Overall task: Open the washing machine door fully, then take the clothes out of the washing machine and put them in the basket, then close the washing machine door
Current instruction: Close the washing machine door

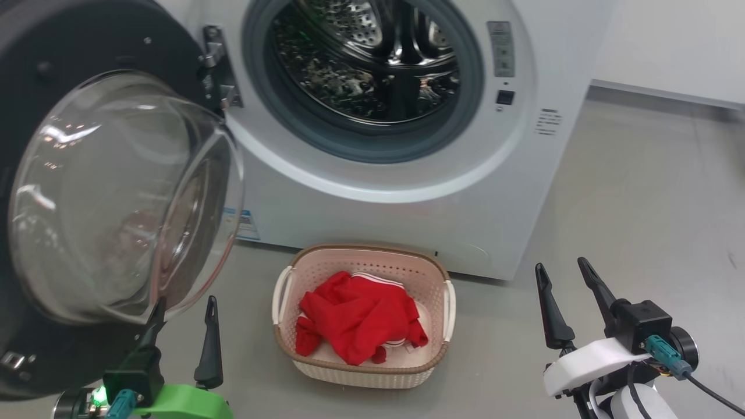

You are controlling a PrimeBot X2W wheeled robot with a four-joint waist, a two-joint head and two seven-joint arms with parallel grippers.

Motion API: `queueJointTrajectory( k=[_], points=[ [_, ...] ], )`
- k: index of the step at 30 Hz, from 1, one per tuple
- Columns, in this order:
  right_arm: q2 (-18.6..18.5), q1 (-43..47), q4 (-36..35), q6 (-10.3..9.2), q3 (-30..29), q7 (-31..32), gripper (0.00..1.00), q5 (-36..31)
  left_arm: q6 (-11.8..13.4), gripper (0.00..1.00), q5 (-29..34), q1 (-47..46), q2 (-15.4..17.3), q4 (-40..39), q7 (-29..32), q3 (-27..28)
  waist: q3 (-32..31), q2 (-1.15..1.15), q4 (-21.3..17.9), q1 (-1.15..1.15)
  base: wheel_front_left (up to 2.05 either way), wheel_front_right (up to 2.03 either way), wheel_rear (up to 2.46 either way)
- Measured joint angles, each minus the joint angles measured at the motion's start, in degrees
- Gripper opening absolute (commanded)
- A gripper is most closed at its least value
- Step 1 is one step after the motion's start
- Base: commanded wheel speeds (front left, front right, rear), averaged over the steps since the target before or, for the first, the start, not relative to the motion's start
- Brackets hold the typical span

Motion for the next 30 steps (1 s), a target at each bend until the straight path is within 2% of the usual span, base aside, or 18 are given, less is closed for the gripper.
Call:
queueJointTrajectory(
  k=[18,23,30],
  points=[
    [0.13,1.23,-0.01,0.13,1.15,0.00,1.00,-0.07,0.60,1.00,-0.42,0.12,-0.01,-1.58,-0.92,3.24,-0.82,0.00,12.88,0.00,0.00,0.00,0.00],
    [0.24,1.23,0.24,0.51,2.16,0.00,1.00,-0.07,0.73,1.00,-0.49,0.24,-0.01,-1.76,-0.93,4.44,-1.02,0.00,14.92,0.00,0.00,0.00,0.00],
    [0.37,1.23,0.67,0.52,3.12,0.00,1.00,-0.07,0.91,1.00,-0.51,1.30,0.07,-2.30,-0.93,5.41,-1.31,0.00,15.42,0.00,0.00,0.00,0.00]
  ],
)
